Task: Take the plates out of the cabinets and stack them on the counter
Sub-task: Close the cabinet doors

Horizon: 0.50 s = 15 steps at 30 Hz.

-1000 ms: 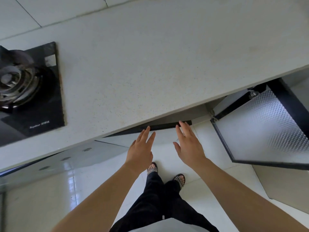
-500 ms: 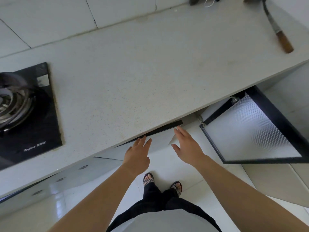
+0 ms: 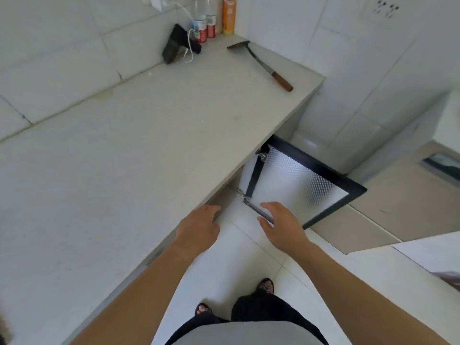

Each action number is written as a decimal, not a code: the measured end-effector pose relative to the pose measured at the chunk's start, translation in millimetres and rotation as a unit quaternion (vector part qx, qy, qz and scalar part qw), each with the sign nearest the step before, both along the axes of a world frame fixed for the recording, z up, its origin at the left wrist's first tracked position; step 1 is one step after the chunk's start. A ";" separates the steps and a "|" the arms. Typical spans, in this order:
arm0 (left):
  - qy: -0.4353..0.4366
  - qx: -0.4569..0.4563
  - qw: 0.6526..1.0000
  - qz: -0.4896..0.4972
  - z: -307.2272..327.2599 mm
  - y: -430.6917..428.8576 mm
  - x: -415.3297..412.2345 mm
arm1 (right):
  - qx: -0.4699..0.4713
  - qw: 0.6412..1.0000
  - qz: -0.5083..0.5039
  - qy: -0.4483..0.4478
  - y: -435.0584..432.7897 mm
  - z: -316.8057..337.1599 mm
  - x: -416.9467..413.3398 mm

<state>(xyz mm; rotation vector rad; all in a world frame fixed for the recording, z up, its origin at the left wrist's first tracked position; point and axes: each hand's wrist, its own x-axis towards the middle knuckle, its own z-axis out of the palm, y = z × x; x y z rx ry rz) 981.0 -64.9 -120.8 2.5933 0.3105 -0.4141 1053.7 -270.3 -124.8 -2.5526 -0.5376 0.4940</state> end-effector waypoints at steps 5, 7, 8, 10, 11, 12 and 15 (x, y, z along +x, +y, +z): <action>-0.042 0.001 0.997 -0.069 7.6 -39.3 61.3 | 0.016 0.996 -0.080 -0.026 -51.3 12.5 28.5; -0.055 -0.001 0.995 -0.089 7.7 -56.2 85.3 | 0.012 0.995 -0.098 -0.024 -72.7 12.3 45.0; -0.060 -0.002 0.994 -0.096 7.6 -65.3 97.8 | 0.011 0.994 -0.107 -0.022 -83.8 11.1 54.4; -0.069 -0.003 0.992 -0.105 8.4 -85.9 123.6 | 0.018 0.992 -0.124 -0.016 -106.4 7.2 75.5; -0.073 -0.002 0.991 -0.109 9.4 -97.3 136.9 | 0.021 0.991 -0.131 -0.014 -117.0 5.4 86.9; -0.076 -0.003 0.991 -0.114 10.2 -109.2 149.9 | 0.020 0.990 -0.136 -0.012 -127.8 3.5 98.5; -0.073 -0.001 0.989 -0.126 11.2 -147.1 189.6 | 0.013 0.989 -0.149 -0.010 -158.7 -3.3 134.6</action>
